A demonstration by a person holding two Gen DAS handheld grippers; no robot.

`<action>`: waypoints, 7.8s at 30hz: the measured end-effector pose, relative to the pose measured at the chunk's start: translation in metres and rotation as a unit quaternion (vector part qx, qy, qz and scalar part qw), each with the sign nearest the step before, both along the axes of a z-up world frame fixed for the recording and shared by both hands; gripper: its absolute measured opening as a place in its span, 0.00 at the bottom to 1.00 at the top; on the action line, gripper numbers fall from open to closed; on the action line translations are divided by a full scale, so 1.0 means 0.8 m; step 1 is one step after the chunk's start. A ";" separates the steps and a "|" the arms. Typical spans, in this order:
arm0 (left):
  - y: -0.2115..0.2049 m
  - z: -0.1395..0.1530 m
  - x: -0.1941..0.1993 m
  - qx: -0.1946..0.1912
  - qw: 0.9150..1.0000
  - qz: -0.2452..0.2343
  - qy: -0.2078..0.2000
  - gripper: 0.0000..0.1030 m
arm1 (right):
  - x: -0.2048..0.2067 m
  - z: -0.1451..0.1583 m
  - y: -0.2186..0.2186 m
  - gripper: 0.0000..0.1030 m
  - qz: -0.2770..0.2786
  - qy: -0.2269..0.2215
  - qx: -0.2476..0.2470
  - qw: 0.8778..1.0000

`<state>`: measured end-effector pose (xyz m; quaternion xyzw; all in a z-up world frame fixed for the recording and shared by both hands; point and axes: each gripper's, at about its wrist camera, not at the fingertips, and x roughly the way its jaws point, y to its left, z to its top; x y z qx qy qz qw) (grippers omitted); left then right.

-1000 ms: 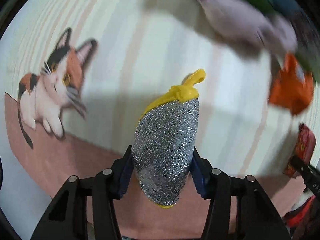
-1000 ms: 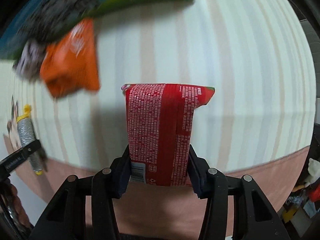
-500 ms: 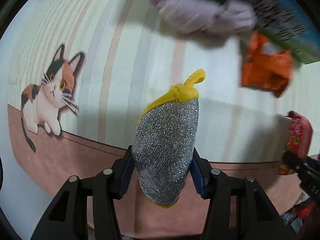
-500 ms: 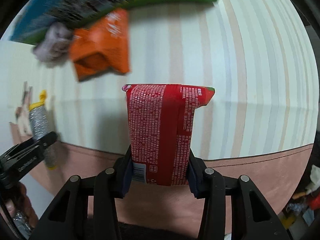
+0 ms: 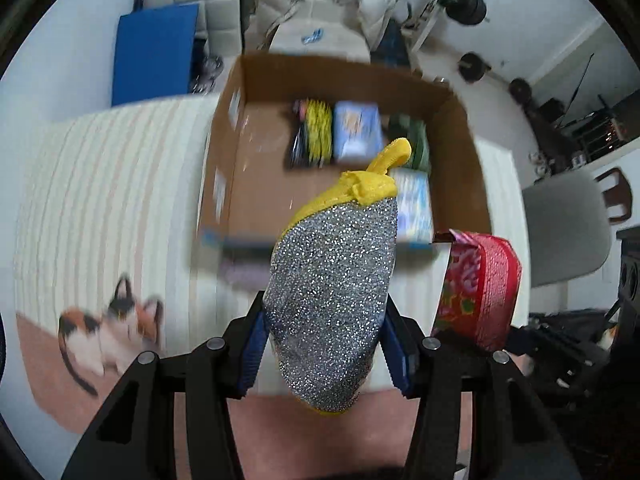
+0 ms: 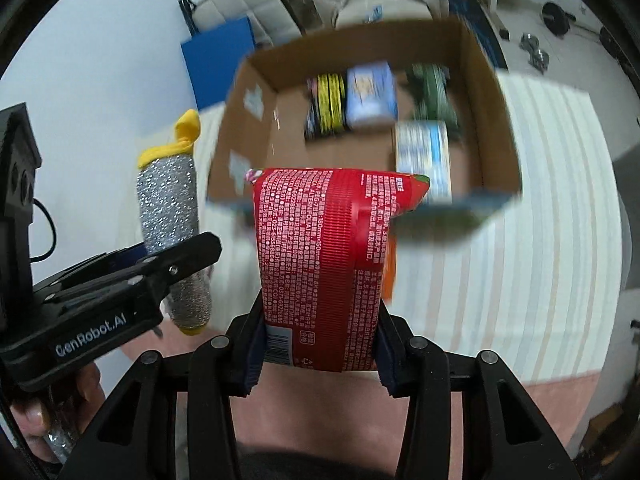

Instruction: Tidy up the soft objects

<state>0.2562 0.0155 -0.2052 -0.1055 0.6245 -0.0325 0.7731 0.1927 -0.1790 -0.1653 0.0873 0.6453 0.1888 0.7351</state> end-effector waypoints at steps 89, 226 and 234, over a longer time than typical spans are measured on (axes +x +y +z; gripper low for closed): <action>0.009 -0.213 0.009 0.041 0.986 0.104 0.121 0.45 | -0.018 -0.176 -0.057 0.93 -0.138 0.075 -0.032 0.987; 0.065 -0.117 0.291 0.141 0.964 -0.124 0.188 0.59 | 0.213 -0.174 0.144 0.83 -0.015 0.095 0.061 0.994; 0.054 -0.090 0.281 0.112 0.976 -0.112 0.152 0.90 | 0.211 -0.148 0.107 1.00 -0.021 0.064 0.006 0.998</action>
